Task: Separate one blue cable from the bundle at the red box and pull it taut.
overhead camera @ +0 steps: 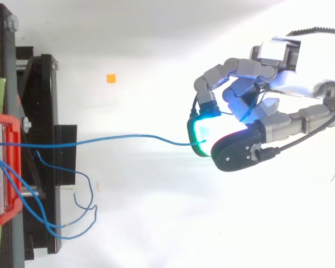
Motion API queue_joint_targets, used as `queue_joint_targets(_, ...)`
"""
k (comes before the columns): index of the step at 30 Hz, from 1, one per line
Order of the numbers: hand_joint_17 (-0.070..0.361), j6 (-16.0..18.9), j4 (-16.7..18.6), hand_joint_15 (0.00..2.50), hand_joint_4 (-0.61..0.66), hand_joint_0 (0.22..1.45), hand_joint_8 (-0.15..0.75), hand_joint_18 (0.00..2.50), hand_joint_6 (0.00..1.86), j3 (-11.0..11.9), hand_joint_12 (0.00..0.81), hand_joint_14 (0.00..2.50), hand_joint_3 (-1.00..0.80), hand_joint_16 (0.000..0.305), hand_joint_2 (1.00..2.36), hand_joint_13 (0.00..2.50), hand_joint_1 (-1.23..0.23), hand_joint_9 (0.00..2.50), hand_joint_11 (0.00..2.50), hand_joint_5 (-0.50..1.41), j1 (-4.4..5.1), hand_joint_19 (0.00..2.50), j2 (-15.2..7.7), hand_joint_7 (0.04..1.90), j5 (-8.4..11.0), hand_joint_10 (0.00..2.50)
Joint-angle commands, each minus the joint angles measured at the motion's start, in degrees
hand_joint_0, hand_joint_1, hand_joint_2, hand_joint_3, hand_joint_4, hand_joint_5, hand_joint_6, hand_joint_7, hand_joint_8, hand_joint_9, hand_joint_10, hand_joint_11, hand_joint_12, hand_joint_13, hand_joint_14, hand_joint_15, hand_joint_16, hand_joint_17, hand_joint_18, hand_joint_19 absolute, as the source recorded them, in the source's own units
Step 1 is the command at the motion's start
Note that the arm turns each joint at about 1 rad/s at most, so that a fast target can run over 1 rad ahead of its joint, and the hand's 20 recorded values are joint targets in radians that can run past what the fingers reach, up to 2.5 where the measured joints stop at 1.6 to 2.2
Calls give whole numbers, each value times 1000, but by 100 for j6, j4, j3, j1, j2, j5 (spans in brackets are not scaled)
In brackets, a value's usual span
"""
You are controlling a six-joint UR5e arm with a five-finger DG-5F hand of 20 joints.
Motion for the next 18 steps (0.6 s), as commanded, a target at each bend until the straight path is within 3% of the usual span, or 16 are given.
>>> queue_joint_targets(1,130,0,0,2068,58,685,401,1459,911,5,511,2500,101,58,1019,735,-711,729,2256,-182,0,1597,-1,1341,0,2500)
queue_joint_targets(18,128,0,0,2074,75,679,403,1429,910,-3,510,2500,105,57,1020,729,-712,735,2265,-182,0,1633,-1,1350,0,2500)
